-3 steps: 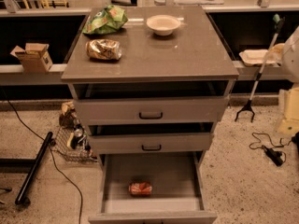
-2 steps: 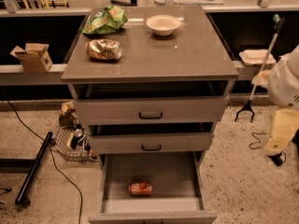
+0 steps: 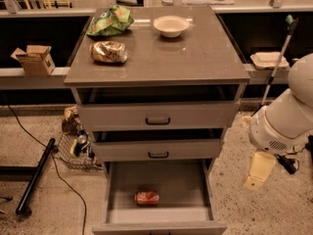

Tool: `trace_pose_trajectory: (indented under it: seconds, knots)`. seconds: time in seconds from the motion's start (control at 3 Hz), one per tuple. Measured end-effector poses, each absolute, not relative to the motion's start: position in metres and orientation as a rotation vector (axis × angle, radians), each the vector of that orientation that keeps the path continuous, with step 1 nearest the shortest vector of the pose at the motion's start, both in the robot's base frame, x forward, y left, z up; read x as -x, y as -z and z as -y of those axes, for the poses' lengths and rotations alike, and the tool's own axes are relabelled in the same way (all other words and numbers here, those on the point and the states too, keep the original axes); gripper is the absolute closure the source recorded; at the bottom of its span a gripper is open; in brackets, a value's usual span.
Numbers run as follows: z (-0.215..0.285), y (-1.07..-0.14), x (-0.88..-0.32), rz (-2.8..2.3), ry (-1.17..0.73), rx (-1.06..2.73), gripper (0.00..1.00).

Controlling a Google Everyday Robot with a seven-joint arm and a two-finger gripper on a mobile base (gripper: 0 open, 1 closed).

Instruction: Pick coke can from bottom drawer and place on counter

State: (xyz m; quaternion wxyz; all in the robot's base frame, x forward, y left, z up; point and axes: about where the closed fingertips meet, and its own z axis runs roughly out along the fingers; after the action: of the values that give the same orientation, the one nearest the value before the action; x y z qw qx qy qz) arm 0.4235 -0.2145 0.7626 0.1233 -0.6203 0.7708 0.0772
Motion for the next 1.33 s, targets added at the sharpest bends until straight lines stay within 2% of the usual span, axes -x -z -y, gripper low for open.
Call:
trace_pose_trajectory:
  seconds: [0.33,1.33]
  knots:
    - [0.214,-0.76,-0.424,-2.247,-0.23,1.809,0.0]
    - [0.177,-0.579,-0.427,-2.108,-0.547,1.689,0.0]
